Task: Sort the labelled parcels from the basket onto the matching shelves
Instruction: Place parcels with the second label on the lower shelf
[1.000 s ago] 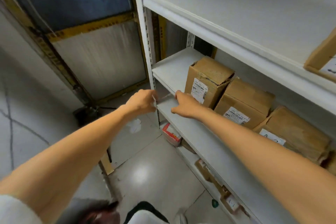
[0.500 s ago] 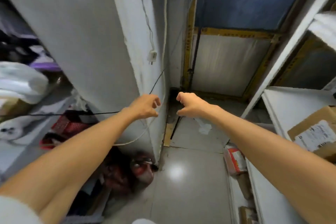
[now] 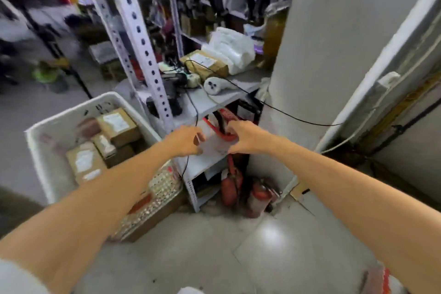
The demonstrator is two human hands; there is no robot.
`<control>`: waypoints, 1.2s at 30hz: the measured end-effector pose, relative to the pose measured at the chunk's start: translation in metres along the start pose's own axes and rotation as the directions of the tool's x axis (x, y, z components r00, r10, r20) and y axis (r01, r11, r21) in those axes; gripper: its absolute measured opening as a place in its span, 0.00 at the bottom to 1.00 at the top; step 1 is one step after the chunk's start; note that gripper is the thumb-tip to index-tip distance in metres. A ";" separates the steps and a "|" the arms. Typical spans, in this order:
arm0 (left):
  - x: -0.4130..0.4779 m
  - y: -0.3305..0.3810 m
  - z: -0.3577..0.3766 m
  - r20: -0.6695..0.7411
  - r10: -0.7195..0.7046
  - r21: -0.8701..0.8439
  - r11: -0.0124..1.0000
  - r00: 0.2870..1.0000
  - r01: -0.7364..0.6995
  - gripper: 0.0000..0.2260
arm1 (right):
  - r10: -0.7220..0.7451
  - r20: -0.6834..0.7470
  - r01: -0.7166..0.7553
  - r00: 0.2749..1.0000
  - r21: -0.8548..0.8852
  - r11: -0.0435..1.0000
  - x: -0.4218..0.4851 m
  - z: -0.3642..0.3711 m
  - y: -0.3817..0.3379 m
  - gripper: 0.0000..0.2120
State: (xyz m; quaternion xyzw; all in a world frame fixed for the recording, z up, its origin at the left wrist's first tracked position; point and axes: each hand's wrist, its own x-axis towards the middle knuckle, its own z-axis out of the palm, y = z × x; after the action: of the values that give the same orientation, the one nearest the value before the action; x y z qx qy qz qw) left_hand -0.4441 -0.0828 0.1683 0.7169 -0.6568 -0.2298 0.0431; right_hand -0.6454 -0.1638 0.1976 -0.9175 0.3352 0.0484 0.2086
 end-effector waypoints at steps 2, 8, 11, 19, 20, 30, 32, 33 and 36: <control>-0.042 -0.040 -0.005 -0.046 -0.079 -0.038 0.996 0.996 0.077 0.17 | -0.082 0.060 0.083 0.995 -0.010 0.997 0.022 0.012 -0.048 0.25; -0.160 -0.147 -0.018 -0.122 -0.340 0.043 0.937 0.933 0.347 0.16 | -0.313 0.204 0.351 0.927 -0.184 0.918 0.077 0.050 -0.192 0.23; -0.203 -0.190 -0.023 -0.153 -0.439 -0.010 0.896 0.885 0.443 0.19 | -0.370 0.248 0.422 0.895 -0.211 0.881 0.102 0.069 -0.239 0.20; -0.242 -0.258 -0.026 -0.153 -0.604 -0.219 0.793 0.782 0.569 0.17 | -0.485 0.303 0.555 0.821 -0.220 0.802 0.174 0.090 -0.304 0.14; -0.241 -0.264 -0.027 -0.145 -0.613 -0.225 0.785 0.776 0.578 0.17 | -0.508 0.296 0.574 0.809 -0.212 0.791 0.184 0.090 -0.311 0.13; -0.194 -0.357 -0.080 -0.108 -0.676 -0.188 0.734 0.729 0.653 0.18 | -0.572 0.304 0.628 0.762 -0.130 0.767 0.314 0.107 -0.368 0.26; -0.175 -0.377 -0.095 -0.104 -0.680 -0.184 0.730 0.726 0.658 0.18 | -0.576 0.323 0.640 0.751 -0.145 0.754 0.339 0.104 -0.374 0.21; -0.165 -0.387 -0.101 -0.104 -0.682 -0.191 0.728 0.724 0.659 0.18 | -0.574 0.340 0.647 0.745 -0.162 0.745 0.354 0.105 -0.376 0.19; -0.137 -0.415 -0.113 -0.097 -0.681 -0.209 0.727 0.726 0.654 0.19 | -0.561 0.389 0.658 0.731 -0.182 0.731 0.397 0.107 -0.384 0.18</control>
State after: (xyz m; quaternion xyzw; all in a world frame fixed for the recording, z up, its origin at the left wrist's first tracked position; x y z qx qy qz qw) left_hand -0.0224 0.0774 0.1556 0.9161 -0.3272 -0.2209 0.0698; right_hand -0.0904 -0.0913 0.1437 -0.9778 -0.0373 0.1699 0.1170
